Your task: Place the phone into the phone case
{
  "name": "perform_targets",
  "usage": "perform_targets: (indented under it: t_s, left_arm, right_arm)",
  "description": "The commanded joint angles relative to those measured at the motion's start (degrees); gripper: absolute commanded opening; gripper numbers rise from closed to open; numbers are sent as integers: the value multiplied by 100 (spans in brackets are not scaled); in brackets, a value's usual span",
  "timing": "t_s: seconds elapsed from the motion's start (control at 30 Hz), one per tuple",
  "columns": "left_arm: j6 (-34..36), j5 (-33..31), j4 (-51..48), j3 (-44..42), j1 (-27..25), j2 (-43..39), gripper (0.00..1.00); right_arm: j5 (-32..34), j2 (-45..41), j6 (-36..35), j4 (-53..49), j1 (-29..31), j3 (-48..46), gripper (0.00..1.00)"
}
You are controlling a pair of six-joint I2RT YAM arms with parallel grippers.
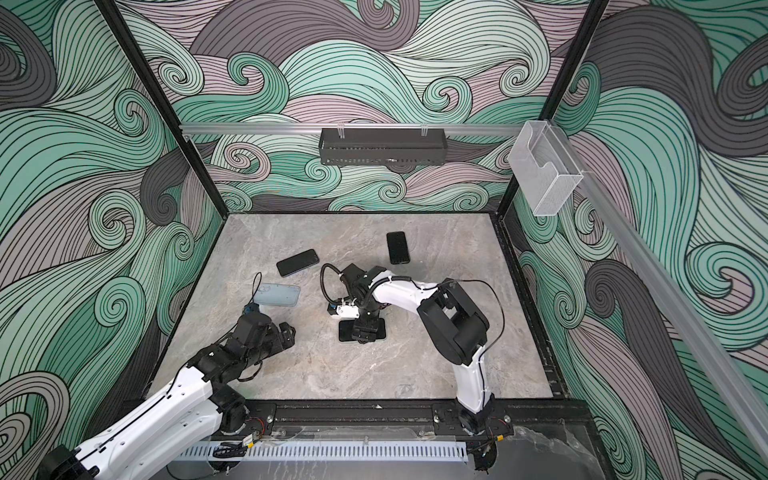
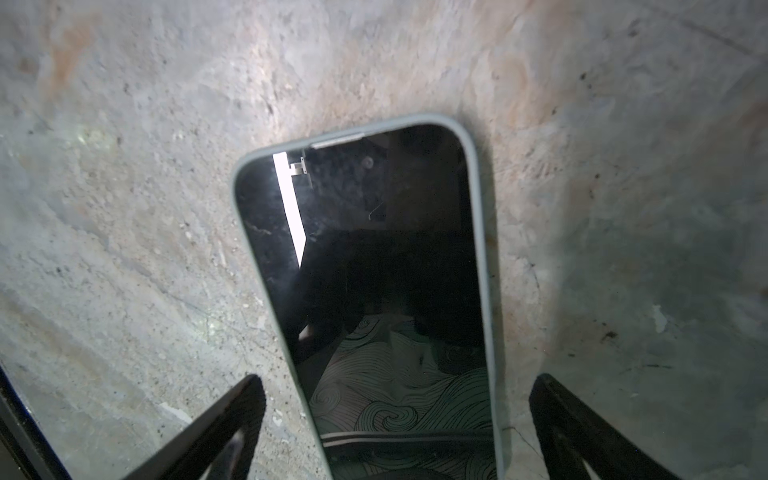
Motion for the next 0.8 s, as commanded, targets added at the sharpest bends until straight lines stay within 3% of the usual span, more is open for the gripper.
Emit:
perform_targets:
  t_s: [0.0,0.37,0.77]
  left_arm:
    - [-11,-110,-207,-4,46,-17,95]
    - [97,-21,-193,83,60,46,95]
    - [149,-32,-241,132,69,24,95]
  right_arm:
    - [-145,172,-238,-325,-10,54,100]
    - [515,372,75,126,16,-46,93]
    - [1180,120,556,1052,377,-864,90]
